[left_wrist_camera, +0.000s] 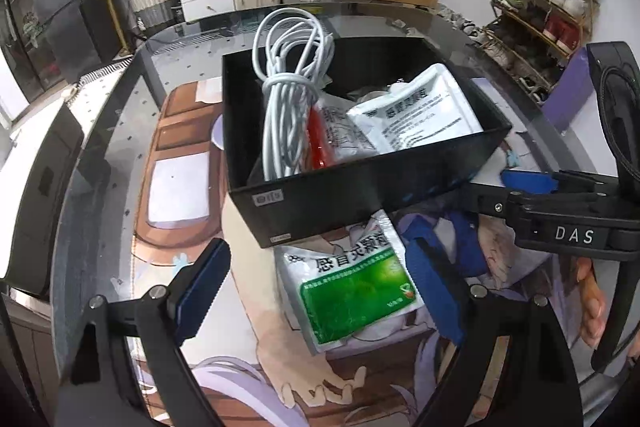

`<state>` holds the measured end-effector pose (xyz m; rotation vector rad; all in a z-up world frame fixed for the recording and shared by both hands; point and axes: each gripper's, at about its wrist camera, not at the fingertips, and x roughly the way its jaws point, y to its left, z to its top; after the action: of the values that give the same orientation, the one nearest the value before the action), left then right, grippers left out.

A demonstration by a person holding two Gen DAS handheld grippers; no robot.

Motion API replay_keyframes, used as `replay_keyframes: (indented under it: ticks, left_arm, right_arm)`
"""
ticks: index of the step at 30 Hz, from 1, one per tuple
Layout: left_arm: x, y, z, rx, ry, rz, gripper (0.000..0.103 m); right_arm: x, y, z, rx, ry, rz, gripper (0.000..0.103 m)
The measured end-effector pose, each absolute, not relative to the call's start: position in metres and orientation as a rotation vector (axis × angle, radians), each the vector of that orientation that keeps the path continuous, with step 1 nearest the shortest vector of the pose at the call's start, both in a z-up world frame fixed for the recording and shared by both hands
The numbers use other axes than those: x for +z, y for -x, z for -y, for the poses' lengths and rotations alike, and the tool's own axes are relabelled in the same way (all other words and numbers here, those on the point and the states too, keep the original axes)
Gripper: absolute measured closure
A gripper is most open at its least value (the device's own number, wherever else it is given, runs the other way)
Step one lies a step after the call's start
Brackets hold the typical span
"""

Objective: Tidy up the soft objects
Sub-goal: 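Grasp the green-printed medicine packet with the left tool while the right tool grasps the white foam piece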

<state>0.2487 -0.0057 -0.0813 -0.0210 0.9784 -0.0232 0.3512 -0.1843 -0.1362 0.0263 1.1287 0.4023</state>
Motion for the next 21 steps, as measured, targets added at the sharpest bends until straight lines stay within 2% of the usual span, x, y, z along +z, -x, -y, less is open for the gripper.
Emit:
replay_keyframes:
  ticks: [2,3,4,7,8,15,17,19,21]
  left_arm:
    - [-0.083,-0.249,0.006,-0.019,0.010,-0.982,0.013]
    - [-0.084,-0.249,0.005,-0.016,0.011,-0.983,0.013]
    - [-0.085,-0.250,0.004,-0.012,0.013,-0.984,0.013]
    - [-0.090,-0.251,0.001,-0.004,0.006,-0.993,0.013]
    - [-0.092,-0.251,0.001,0.001,-0.001,-0.996,0.013]
    - [-0.094,-0.253,-0.001,0.002,0.000,-1.004,0.013]
    - [-0.095,-0.255,0.000,-0.004,0.001,-1.008,0.013]
    - [-0.097,-0.258,0.002,0.000,0.000,-1.013,0.013]
    - [-0.101,-0.262,0.004,0.008,-0.004,-1.018,0.013]
  right_arm:
    - [-0.136,-0.352,0.185,0.393,-0.021,-1.127,0.032]
    - [-0.137,-0.353,0.185,0.387,-0.020,-1.131,0.035]
    - [-0.137,-0.352,0.187,0.383,-0.017,-1.139,0.045]
    - [-0.135,-0.351,0.192,0.385,0.014,-1.160,0.061]
    - [-0.134,-0.349,0.194,0.389,0.024,-1.167,0.063]
    - [-0.129,-0.333,0.213,0.387,0.087,-1.187,0.063]
    - [-0.125,-0.330,0.214,0.378,0.100,-1.172,0.058]
    - [-0.122,-0.331,0.217,0.375,0.067,-1.156,0.043]
    - [-0.121,-0.336,0.216,0.365,0.049,-1.143,0.040]
